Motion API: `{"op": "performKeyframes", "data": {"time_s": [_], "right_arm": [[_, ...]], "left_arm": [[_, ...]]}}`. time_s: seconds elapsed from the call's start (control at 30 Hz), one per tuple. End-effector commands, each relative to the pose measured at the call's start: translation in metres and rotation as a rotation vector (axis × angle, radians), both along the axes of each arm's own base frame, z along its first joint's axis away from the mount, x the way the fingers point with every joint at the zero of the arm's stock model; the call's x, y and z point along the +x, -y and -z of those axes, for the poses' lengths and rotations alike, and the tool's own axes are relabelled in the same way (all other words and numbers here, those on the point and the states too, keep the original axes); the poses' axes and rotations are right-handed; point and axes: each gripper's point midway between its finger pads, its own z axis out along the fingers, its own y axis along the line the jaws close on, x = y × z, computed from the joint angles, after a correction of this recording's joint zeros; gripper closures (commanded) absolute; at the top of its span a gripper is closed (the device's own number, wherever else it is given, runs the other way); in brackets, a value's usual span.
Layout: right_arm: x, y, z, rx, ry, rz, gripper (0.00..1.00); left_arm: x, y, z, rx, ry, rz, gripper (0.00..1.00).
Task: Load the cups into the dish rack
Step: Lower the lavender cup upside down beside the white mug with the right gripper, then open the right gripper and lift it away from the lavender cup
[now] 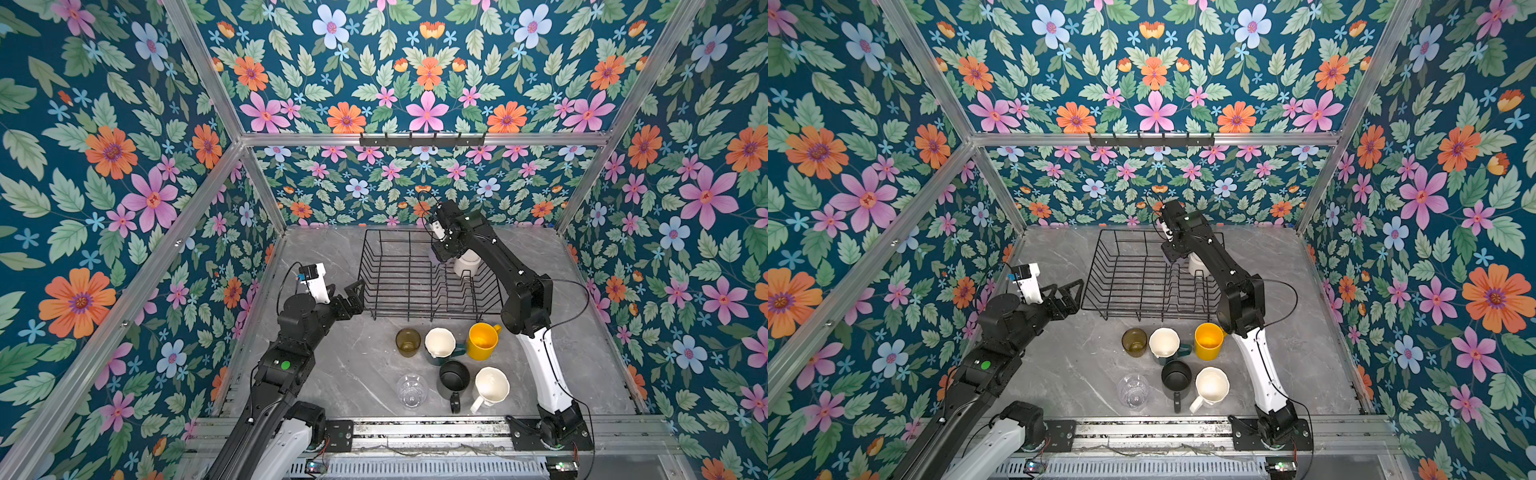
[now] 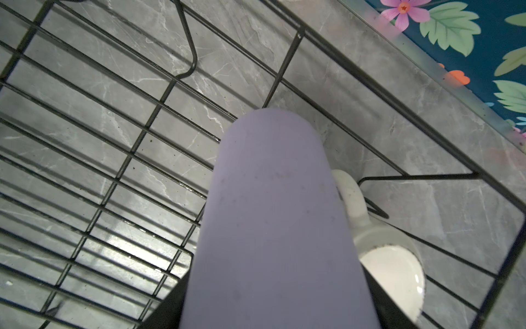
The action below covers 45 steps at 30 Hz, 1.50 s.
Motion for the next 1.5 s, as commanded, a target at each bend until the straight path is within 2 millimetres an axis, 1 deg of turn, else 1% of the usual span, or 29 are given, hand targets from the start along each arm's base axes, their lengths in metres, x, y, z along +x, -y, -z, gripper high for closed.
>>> {"op": "performKeyframes", "data": {"time_s": [0.0,0.07,0.27,0.43,0.53,0.63,0.8,0.9,1.03,1.17,1.27,1.3,1.37,1.47], "right_arm": [[-0.013,-0.002,0.010,-0.004,-0.066,-0.024,0.36],[-0.013,-0.004,0.011,0.002,-0.070,-0.030,0.30],[-0.013,-0.005,0.010,0.007,-0.065,-0.034,0.21],[-0.012,-0.007,0.009,0.017,-0.062,-0.036,0.18],[-0.013,-0.007,0.004,0.027,-0.056,-0.029,0.18],[-0.016,-0.011,-0.008,0.070,-0.042,-0.024,0.18],[-0.025,-0.017,-0.039,0.169,0.009,-0.017,0.18],[-0.036,-0.021,-0.063,0.258,0.047,-0.010,0.18],[-0.061,-0.026,-0.096,0.407,0.102,-0.022,0.18],[-0.089,-0.024,-0.124,0.519,0.149,-0.030,0.18],[-0.108,-0.021,-0.136,0.583,0.160,-0.037,0.18],[-0.116,-0.019,-0.147,0.610,0.180,-0.041,0.18],[-0.127,-0.017,-0.151,0.644,0.194,-0.041,0.17],[-0.138,-0.013,-0.151,0.665,0.198,-0.038,0.17]], "left_arm": [[0.001,-0.002,-0.001,0.004,0.005,-0.009,0.00],[0.001,-0.002,-0.001,0.004,0.005,-0.010,0.00],[0.001,-0.003,0.000,0.004,0.004,-0.015,0.00],[0.000,-0.003,-0.001,0.004,0.005,-0.016,0.00],[0.000,-0.004,-0.002,0.005,0.005,-0.019,0.00],[-0.001,-0.005,-0.002,0.006,0.004,-0.024,0.00],[-0.002,-0.006,0.000,0.008,-0.002,-0.028,0.00],[-0.002,-0.007,0.000,0.007,-0.004,-0.031,0.00],[-0.002,-0.006,0.001,0.002,-0.006,-0.029,0.00],[-0.002,-0.004,0.004,-0.002,-0.019,-0.020,0.00],[-0.001,-0.003,0.007,-0.011,-0.026,-0.016,0.00],[-0.001,-0.002,0.007,-0.014,-0.027,-0.014,0.00],[-0.001,-0.001,0.009,-0.023,-0.033,-0.009,0.00],[-0.002,0.001,0.011,-0.031,-0.041,0.003,0.00]]}}
